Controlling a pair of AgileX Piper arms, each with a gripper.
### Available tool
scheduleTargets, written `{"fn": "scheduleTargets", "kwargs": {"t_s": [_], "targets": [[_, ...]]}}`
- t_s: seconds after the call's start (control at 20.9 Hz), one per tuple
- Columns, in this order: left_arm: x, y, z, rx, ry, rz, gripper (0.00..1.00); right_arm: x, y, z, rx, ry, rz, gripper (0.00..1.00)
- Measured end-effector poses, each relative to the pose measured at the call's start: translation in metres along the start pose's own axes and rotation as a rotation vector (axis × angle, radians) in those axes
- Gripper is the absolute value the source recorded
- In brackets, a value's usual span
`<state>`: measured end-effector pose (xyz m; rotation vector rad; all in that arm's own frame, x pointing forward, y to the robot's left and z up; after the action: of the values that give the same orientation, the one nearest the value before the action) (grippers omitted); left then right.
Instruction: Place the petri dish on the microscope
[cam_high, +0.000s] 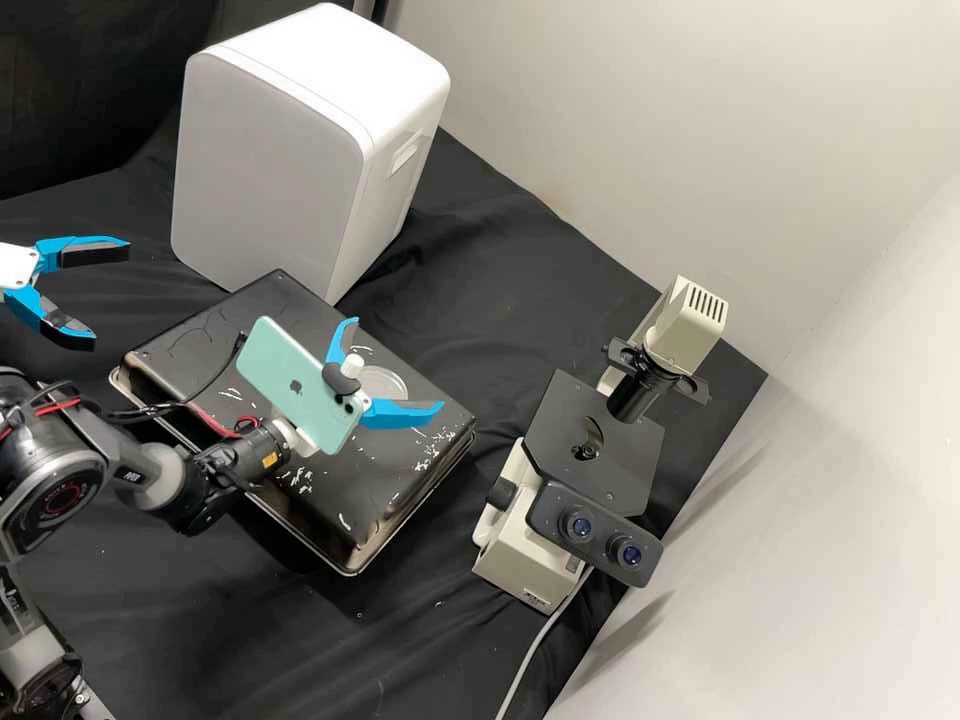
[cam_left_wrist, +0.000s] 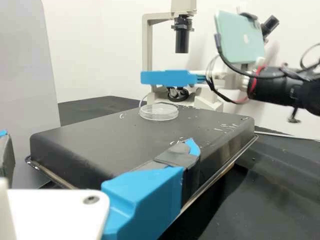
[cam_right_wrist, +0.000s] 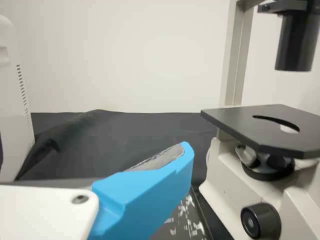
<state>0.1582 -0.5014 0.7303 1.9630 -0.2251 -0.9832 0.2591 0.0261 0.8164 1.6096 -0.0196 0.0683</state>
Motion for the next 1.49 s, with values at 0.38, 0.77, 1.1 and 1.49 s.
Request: {"fn": "scheduleTargets", "kwargs": {"t_s": [0.38, 0.77, 1.1, 1.49], "targets": [[0.000, 0.0000, 0.000, 0.000, 0.000, 0.000, 1.00, -0.018, -0.017, 0.019, -0.003, -0.059, -0.054, 1.00], [0.000, -0.0001, 0.000, 0.000, -0.002, 0.000, 1.00, -0.005, -0.037, 0.031, -0.053, -0.115, -0.085, 1.00], [0.000, -0.0001, 0.000, 0.000, -0.002, 0.000, 1.00, 0.017, -0.061, 0.034, -0.101, -0.115, -0.106, 1.00], [0.000, -0.0001, 0.000, 0.000, -0.002, 0.000, 1.00, 0.022, -0.068, 0.031, -0.115, -0.097, -0.106, 1.00]]}}
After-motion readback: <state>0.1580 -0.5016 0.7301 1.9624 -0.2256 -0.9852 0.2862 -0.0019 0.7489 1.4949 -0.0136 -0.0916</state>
